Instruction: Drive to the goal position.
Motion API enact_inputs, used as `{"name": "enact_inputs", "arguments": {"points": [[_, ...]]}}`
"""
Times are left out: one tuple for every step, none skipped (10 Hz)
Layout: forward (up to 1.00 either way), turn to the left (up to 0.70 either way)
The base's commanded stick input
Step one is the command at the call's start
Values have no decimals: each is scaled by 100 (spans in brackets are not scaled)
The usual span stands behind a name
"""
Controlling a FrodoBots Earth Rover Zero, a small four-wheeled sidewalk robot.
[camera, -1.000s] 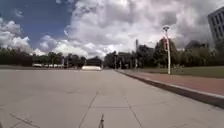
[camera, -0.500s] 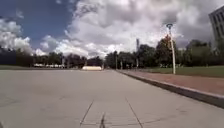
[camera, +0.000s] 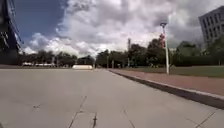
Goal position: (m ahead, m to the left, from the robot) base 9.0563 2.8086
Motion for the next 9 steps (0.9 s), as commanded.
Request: {"name": "enact_inputs", "arguments": {"points": [[100,0],[100,0],[100,0],[100,0],[100,0],[100,0],[100,0],[100,0],[100,0]]}}
